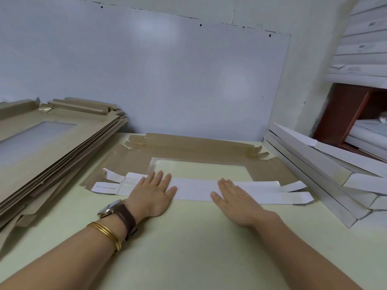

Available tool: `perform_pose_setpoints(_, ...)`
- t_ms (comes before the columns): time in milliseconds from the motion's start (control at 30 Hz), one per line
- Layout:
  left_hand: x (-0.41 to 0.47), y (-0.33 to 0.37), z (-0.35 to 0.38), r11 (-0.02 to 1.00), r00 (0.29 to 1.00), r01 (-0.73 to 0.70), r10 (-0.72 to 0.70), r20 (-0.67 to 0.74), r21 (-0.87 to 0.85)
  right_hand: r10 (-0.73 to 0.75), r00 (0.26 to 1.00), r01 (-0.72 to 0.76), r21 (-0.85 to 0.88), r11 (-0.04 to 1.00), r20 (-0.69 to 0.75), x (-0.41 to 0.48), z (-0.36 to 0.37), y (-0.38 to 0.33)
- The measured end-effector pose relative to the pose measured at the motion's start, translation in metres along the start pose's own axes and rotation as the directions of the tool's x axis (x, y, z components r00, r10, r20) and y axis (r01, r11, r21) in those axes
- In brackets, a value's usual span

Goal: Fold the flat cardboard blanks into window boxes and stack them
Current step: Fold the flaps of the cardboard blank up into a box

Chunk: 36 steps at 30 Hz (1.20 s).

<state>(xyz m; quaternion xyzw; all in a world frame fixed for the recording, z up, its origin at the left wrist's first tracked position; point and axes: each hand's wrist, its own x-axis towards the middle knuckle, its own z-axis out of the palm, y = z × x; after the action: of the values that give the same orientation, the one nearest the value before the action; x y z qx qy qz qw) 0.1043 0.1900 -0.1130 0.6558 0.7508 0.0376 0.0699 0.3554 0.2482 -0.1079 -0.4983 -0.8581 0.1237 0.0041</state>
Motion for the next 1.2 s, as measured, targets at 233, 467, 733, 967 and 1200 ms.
perform_pose_setpoints(233, -0.011, -0.032, -0.006, 0.997, 0.997, 0.079, -0.079, -0.016, -0.004, 0.189, 0.980, -0.188, 0.024, 0.982, -0.057, -0.025, -0.016, 0.079)
perform_pose_setpoints(467, -0.017, -0.048, -0.009, 0.995, 0.994, 0.102, -0.102, -0.029, -0.009, 0.236, 0.966, -0.228, 0.081, 0.970, -0.104, -0.027, -0.017, 0.089)
perform_pose_setpoints(733, -0.020, -0.045, -0.007, 0.991, 0.977, 0.118, -0.129, -0.170, -0.070, 0.262, 0.918, -0.227, 0.150, 0.962, -0.296, -0.027, -0.015, 0.084)
perform_pose_setpoints(967, -0.017, -0.045, -0.014, 0.988, 0.961, 0.117, -0.139, -0.239, -0.105, 0.296, 0.888, -0.278, 0.102, 0.955, -0.352, -0.024, -0.023, 0.087)
perform_pose_setpoints(1200, -0.017, -0.044, -0.020, 0.973, 0.944, 0.117, -0.171, -0.283, -0.197, 0.366, 0.863, -0.315, 0.194, 0.929, -0.349, -0.022, -0.026, 0.088)
